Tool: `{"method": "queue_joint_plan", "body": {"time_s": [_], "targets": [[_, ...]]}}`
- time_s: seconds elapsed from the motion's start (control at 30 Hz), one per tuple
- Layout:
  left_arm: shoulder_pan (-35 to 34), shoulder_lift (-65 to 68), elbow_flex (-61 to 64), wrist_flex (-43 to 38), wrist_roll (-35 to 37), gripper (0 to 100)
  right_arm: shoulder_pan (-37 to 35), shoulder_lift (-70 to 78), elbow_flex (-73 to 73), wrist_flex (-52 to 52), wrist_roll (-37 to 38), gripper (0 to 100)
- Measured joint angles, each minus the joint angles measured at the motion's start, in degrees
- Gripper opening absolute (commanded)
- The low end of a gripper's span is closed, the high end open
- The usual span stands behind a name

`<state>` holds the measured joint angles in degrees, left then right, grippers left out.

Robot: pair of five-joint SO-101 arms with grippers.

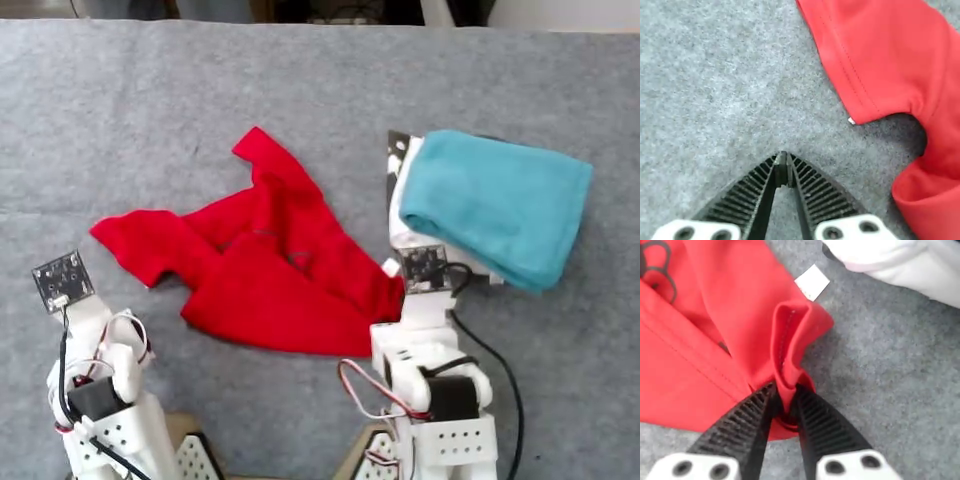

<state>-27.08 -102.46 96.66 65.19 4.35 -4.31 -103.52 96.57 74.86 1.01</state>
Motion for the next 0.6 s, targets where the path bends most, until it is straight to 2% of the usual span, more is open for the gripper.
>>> {"method": "queue_joint_plan", "body": {"time_s": [0.43, 0.6], "targets": [[0.3, 0.0, 0.0, 0.0, 0.0, 3, 0.0, 0.0, 0.0, 0.0, -0.4, 4.0], [5.9, 0.0, 0.0, 0.2, 0.0, 3, 0.2, 0.0, 0.0, -3.0, -0.4, 3.9]]}}
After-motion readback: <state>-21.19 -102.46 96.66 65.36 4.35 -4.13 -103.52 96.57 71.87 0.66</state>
